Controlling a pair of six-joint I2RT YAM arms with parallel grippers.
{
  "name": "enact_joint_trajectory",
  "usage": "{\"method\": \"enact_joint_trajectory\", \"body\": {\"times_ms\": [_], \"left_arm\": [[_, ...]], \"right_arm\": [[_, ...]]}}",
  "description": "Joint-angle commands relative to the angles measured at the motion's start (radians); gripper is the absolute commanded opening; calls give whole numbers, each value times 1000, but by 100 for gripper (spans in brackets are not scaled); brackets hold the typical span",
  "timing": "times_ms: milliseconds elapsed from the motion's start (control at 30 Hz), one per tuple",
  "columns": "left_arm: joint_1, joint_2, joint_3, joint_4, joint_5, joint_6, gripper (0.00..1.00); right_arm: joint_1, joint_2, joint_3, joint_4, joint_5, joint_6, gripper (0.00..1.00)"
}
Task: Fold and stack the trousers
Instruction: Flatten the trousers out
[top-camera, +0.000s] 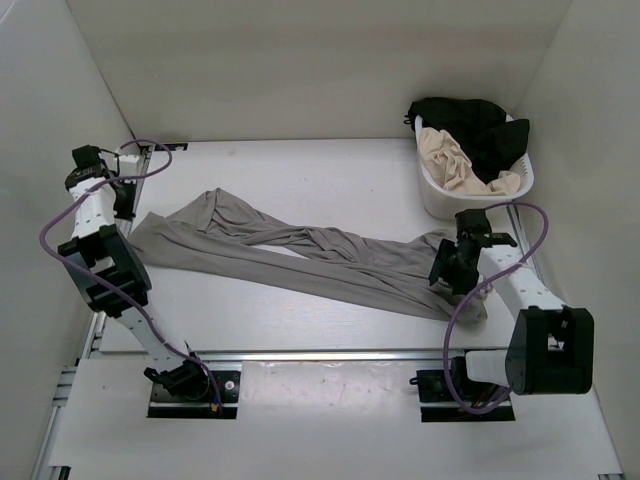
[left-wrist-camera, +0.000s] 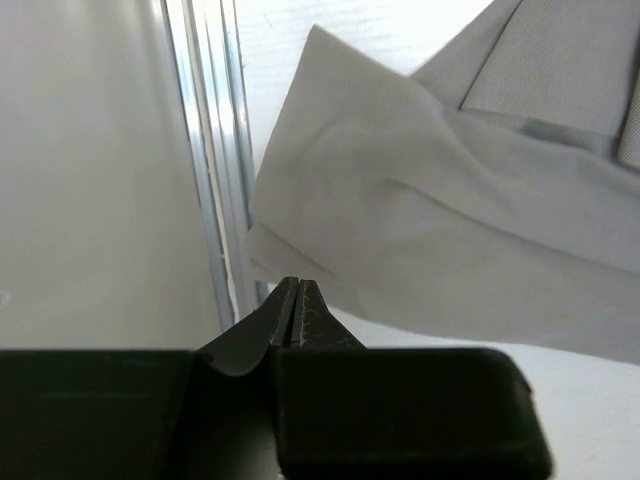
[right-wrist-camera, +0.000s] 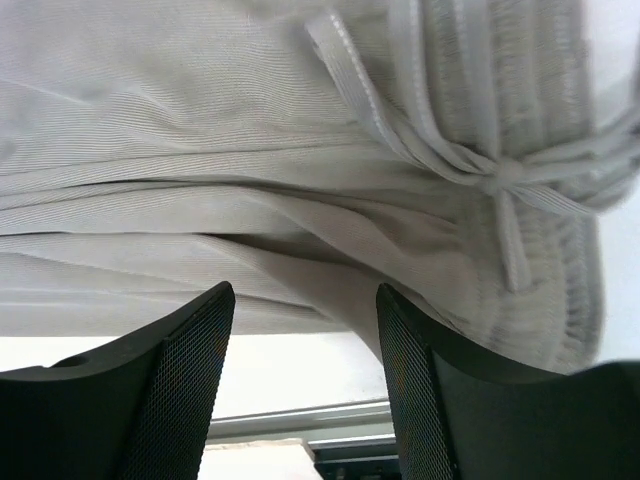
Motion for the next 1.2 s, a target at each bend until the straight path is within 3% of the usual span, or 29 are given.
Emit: {"method": "enact_joint_trajectory", "body": {"times_ms": [0, 267, 300, 333, 367, 400, 433, 467, 600, 733, 967, 1100, 1167], "left_arm": [[0, -89, -33, -3, -41, 46, 14], [0, -98, -75, -13, -70, 46, 14], [0, -109, -87, -13, -70, 46, 14], [0, -109, -87, -13, -79, 57, 14], [0, -118, -99, -13, -79, 57, 14], [0, -118, -110, -13, -89, 57, 14], [0, -118, -110, -13, -101, 66, 14], [0, -118, -110, -13, -101, 66, 14], [9, -127, -110, -32, -136, 77, 14], [29, -127, -110, -54, -145, 86, 14], [29, -95, -89, -100, -135, 77, 14], [20, -59, -79, -109, -124, 67, 14], [20, -31, -53, -109, -112, 54, 26]], "right_arm": [[12, 41, -32, 29, -44, -20, 64], [22, 59, -117, 41, -110, -37, 64], [33, 59, -133, 54, -110, -24, 54], [33, 59, -149, 54, -99, -13, 54], [33, 59, -160, 63, -87, -1, 28], [33, 59, -160, 63, -76, 10, 13], [42, 47, -160, 45, -46, 21, 2], [42, 16, -143, 23, -23, 41, 0], [64, -166, -51, -151, 95, 128, 0], [96, -292, -19, -274, 82, 237, 0], [165, -234, -141, -377, 54, 283, 0], [174, -255, -141, -446, 68, 256, 20], [174, -274, -76, -446, 56, 225, 31]]}}
